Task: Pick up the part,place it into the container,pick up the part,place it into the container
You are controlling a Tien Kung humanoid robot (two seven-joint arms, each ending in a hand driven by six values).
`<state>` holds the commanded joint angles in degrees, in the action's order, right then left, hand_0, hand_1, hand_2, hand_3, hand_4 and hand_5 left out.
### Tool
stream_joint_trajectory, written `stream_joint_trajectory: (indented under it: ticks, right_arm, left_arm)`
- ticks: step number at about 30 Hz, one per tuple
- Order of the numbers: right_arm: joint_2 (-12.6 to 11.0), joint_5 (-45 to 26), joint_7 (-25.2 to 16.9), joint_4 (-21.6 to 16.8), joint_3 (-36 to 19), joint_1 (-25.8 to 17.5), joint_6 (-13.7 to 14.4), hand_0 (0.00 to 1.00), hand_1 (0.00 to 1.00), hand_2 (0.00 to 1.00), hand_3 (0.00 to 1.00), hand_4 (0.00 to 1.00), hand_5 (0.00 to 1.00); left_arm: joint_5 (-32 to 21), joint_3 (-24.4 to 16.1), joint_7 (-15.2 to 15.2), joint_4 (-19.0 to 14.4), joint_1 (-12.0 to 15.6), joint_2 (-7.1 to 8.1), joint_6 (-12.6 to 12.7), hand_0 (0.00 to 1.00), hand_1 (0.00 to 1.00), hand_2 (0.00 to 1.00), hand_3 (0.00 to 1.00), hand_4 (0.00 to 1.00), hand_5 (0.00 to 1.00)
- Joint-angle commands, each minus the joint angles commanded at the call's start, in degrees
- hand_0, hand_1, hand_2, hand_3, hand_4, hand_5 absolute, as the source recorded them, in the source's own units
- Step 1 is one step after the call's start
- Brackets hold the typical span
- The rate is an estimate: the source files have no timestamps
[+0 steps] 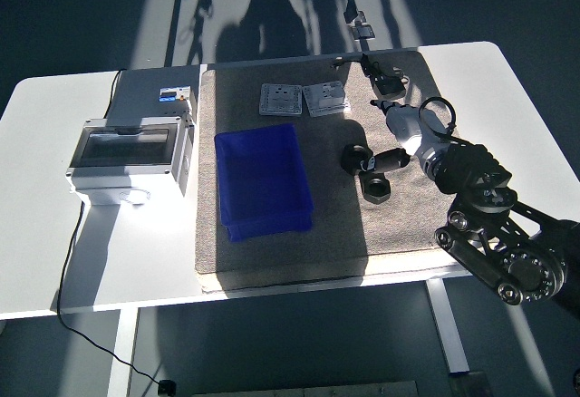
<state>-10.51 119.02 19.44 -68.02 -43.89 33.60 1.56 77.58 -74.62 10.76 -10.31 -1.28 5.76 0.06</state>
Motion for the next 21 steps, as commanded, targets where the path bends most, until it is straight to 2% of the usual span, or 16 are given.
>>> stream_joint_trajectory:
  ticks: [1,5,10,13,17,21]
  right_arm:
    - [0.0,-0.2,-0.2,-0.1,0.3,-0.1,0.2,0.679,0.855,0.894,0.922,0.998,0.476]
    - [0.4,-1.2,-0.9,-0.2,2.2,0.0,0.9,0.679,0.855,0.894,0.922,0.998,0.476]
    - [1.4,-1.8,-1.6,3.1,3.9,1.3,2.1,0.657,0.838,0.884,0.914,0.998,0.506]
    - [1.2,-1.3,-1.1,3.3,3.4,1.1,2.2,0.657,0.838,0.884,0.914,0.998,0.506]
    - [-0.2,-0.3,3.1,0.2,3.3,0.5,-1.3,0.651,0.828,0.876,0.902,0.998,0.513]
    - [-1.7,-0.6,9.3,-4.4,3.6,-0.3,-6.5,0.647,0.81,0.872,0.883,0.998,0.524]
  left_arm:
    - [-0.1,0.0,0.0,0.0,0.0,-0.01,0.0,0.698,0.598,0.649,0.705,0.71,0.628]
    - [0.0,-0.2,-0.1,0.0,0.1,-0.07,0.1,0.698,0.598,0.649,0.705,0.71,0.628]
    - [0.8,-0.5,-0.1,0.0,-0.1,-0.17,0.1,0.697,0.597,0.648,0.704,0.71,0.627]
    - [0.8,-0.4,-0.1,0.0,-0.1,-0.2,0.1,0.697,0.597,0.648,0.704,0.71,0.627]
    - [0.4,-0.3,-0.2,0.0,0.0,-0.21,0.2,0.697,0.596,0.647,0.703,0.71,0.632]
    - [0.6,-0.3,-0.3,0.0,0.0,-0.24,0.3,0.696,0.594,0.647,0.704,0.712,0.634]
